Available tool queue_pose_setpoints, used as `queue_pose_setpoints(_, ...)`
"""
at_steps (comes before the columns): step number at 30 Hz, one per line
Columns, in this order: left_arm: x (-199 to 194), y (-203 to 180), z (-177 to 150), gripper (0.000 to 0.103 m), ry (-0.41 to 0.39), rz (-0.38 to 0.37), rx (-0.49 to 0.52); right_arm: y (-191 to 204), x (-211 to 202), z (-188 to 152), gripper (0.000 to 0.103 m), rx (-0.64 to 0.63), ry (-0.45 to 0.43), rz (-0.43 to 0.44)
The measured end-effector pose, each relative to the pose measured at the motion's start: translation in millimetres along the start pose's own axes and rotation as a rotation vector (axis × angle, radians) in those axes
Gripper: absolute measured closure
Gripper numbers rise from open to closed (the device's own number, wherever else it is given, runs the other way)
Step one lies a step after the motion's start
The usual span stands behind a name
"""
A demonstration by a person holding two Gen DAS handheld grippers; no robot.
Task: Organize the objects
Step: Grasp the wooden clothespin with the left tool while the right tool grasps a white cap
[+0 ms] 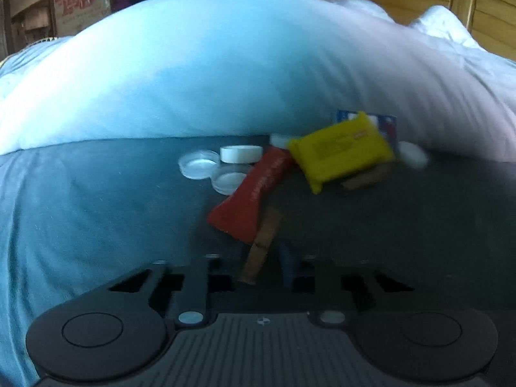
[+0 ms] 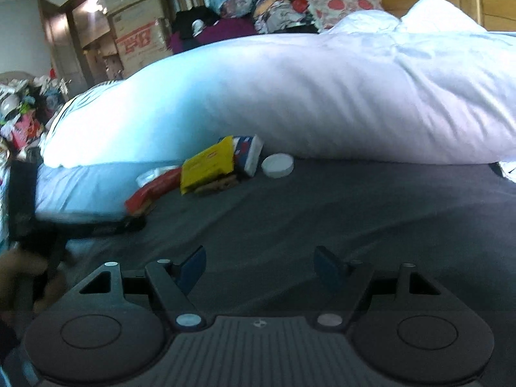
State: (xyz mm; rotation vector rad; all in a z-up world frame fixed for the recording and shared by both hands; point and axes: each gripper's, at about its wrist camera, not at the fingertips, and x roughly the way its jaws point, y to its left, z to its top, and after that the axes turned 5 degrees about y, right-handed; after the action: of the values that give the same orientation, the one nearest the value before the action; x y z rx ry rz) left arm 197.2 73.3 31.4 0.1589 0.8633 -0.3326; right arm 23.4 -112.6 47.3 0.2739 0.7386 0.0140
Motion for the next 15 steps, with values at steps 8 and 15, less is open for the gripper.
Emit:
queue_pose_setpoints(8,-21,6,-9,0.09,-0.024,0.01,-0.077,-2,57,43,0.028,-0.05,-0.064,-0.093)
queue_pose_setpoints(15,-19,10,-14,0.09,-0.034,0.03,-0.081,2,137,83,0.038,-0.113,0.001,-0.121)
